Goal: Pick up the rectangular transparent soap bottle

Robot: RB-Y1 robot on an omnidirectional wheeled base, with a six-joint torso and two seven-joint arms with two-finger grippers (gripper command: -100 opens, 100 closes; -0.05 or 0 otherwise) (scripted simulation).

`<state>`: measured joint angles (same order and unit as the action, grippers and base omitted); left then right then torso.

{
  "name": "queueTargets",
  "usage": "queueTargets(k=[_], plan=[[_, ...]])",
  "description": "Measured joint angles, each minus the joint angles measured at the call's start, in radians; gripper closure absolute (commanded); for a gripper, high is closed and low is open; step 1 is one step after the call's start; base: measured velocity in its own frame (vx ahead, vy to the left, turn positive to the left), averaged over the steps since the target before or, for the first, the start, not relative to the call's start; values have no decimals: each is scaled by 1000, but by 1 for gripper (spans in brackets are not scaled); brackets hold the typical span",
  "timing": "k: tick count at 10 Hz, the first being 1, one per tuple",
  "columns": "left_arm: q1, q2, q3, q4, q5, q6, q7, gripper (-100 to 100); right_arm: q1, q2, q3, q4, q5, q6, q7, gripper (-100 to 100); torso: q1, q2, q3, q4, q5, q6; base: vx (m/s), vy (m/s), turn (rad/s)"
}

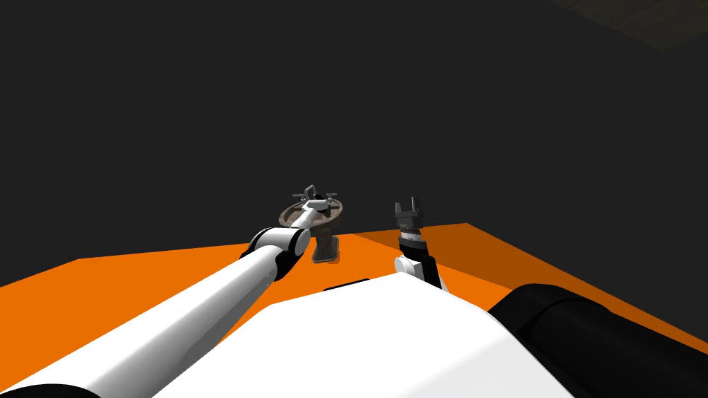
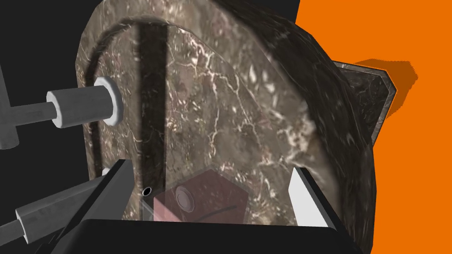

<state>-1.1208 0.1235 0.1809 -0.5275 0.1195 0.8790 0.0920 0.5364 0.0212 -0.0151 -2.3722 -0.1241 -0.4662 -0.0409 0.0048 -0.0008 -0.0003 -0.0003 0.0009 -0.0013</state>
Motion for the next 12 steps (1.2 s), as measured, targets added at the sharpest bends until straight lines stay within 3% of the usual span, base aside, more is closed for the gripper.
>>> queueTargets(k=[6, 12], plan=[[-93, -3, -27, 71, 11, 122, -22, -100, 0, 0, 0, 0, 0, 0, 0, 0, 2, -1, -1, 0, 0, 0, 6, 81, -53], [-128, -13, -60, 42, 20, 264, -44, -100, 0, 0, 0, 0, 0, 0, 0, 0, 3, -2, -1, -1, 1, 0, 25, 102, -51]])
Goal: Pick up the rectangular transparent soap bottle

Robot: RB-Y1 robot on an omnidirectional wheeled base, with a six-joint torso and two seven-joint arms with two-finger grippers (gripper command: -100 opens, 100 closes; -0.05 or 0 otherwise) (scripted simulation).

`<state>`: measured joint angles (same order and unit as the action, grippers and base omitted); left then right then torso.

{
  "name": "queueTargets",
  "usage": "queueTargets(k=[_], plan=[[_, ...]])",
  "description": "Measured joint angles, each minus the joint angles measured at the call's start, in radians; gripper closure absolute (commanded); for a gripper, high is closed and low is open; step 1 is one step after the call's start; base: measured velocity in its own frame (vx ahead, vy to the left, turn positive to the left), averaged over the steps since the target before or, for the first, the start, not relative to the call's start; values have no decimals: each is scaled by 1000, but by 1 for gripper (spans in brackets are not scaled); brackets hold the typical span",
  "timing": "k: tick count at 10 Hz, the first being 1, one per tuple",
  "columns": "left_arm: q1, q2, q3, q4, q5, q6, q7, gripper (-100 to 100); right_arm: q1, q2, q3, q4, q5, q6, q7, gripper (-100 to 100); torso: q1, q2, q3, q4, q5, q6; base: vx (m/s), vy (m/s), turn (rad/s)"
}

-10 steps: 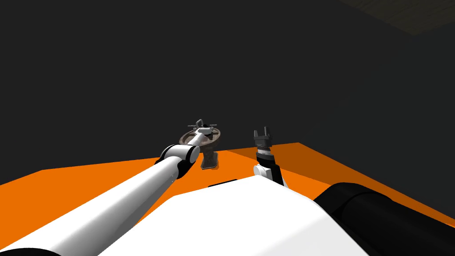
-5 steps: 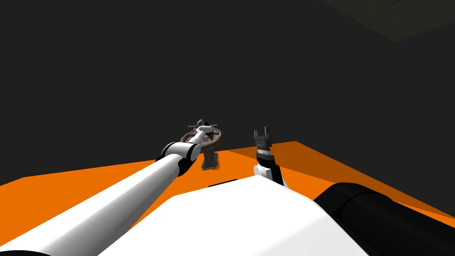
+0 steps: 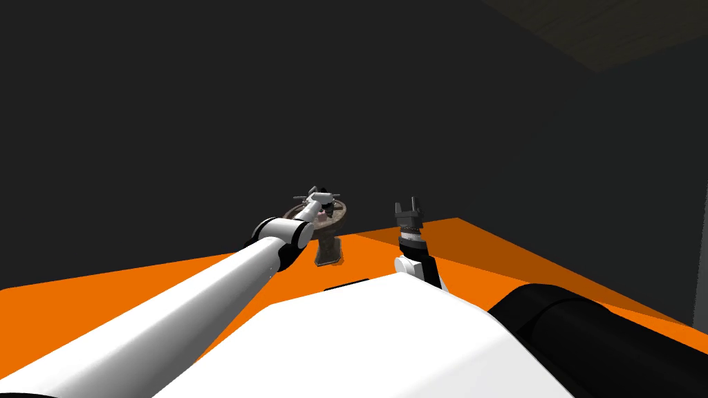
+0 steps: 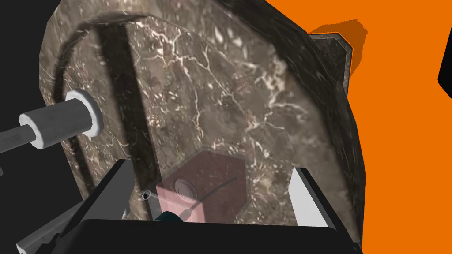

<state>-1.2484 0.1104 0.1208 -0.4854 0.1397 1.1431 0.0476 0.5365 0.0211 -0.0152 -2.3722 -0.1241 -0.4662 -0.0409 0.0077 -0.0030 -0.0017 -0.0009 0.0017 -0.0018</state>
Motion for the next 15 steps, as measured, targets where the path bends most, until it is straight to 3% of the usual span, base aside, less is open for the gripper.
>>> queueTargets(k=[2, 4, 7, 9, 10, 11, 13, 14, 15], plan=[[-35, 1, -12, 30, 10, 32, -16, -100, 0, 0, 0, 0, 0, 0, 0, 0, 4, 1, 0, 0, 1, 0, 36, 173, -48], [-52, -1, -28, 23, 19, 78, -32, -100, 0, 0, 0, 0, 0, 0, 0, 0, 7, -4, -2, -1, 2, -1, 104, 216, -46], [-90, 0, -49, 53, 35, 104, -60, -100, 0, 0, 0, 0, 0, 0, 0, 0, 6, -5, -3, -1, 2, -1, 117, 192, -23], [-87, 2, -59, 27, 38, 121, -70, -100, 0, 0, 0, 0, 0, 0, 0, 0, 1, -11, -6, -3, 1, -1, 136, 69, -11], [-87, 2, -60, 24, 38, 123, -70, 0, 0, 0, 0, 0, 0, 0, 0, 0, -4, -6, -4, -2, 0, 0, 14, 9, 2], [-87, 3, -60, 25, 38, 123, -70, -100, 0, 0, 0, 0, 0, 0, 0, 0, -6, -2, -2, -1, -1, 0, 24, -10, -23], [-72, -1, -62, 43, 33, 86, -72, -100, 0, 0, 0, 0, 0, 0, 0, 0, -9, -1, -1, -1, -2, 0, 17, -15, -10], [-71, -1, -62, 45, 33, 81, -72, 100, 0, 0, 0, 0, 0, 0, 0, 0, -9, 0, 0, 0, -2, 0, 0, 0, 0], [-71, -1, -62, 45, 33, 81, -72, 100, 0, 0, 0, 0, 0, 0, 0, 0, -8, 1, 0, 0, -2, 0, 0, 0, 0]])
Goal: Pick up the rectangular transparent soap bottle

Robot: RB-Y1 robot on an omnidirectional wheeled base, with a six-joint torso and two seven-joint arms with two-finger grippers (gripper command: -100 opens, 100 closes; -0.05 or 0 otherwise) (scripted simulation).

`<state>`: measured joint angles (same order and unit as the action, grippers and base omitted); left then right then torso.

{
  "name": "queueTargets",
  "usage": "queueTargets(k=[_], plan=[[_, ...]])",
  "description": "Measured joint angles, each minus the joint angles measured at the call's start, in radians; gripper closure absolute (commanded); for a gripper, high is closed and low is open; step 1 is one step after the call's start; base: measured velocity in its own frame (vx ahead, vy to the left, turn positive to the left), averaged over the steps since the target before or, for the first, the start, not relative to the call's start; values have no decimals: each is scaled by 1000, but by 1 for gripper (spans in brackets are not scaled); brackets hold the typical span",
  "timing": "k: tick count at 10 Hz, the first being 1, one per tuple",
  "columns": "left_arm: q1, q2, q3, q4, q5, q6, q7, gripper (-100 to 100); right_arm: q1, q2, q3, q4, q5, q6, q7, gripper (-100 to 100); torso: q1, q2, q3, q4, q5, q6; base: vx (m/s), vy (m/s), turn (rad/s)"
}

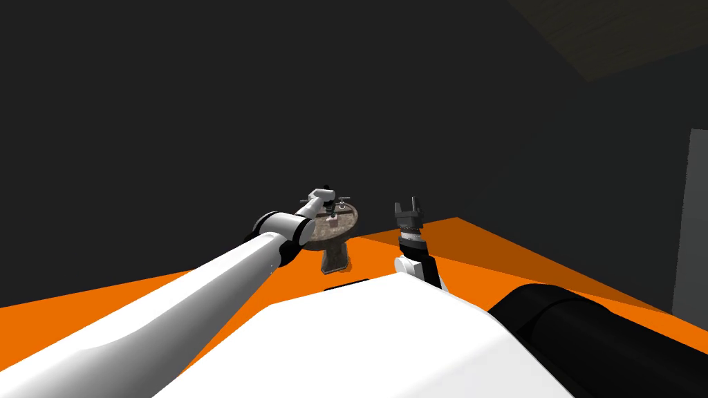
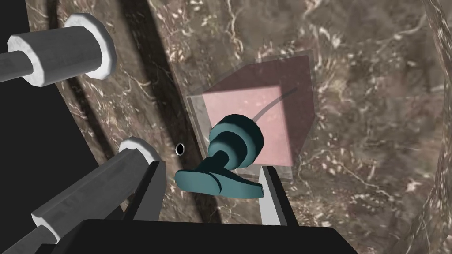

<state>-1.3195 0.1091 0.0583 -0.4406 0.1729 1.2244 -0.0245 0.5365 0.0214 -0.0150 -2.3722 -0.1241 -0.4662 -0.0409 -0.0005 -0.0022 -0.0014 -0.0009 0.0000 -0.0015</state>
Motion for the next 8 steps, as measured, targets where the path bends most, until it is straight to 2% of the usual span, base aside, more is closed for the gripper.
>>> queueTargets(k=[3, 4, 5, 7, 8], plan=[[-1, 0, 0, -1, 0, -2, 0, 100, 0, 0, 0, 0, 0, 0, 0, 0, 0, 0, -1, -1, 0, 0, 0, 0, 0], [-1, 0, 0, -1, 0, -2, 0, 0, 0, 0, 0, 0, 0, 0, 0, 0, 0, -1, -1, -1, 0, 0, 0, 0, 0], [-1, 0, 0, -1, 0, -2, 0, 100, 0, 0, 0, 0, 0, 0, 0, 0, 0, -1, -1, -1, 0, 0, -15, 9, 19], [-13, 3, 2, -13, 4, 26, 0, 100, 0, 0, 0, 0, 0, 0, 0, 0, 1, 1, 0, -1, 0, -1, -17, 13, 13], [-14, 4, 3, -13, 4, 29, 0, 0, 0, 0, 0, 0, 0, 0, 0, 0, 1, 1, 0, -1, 0, -1, 0, 0, 0]])
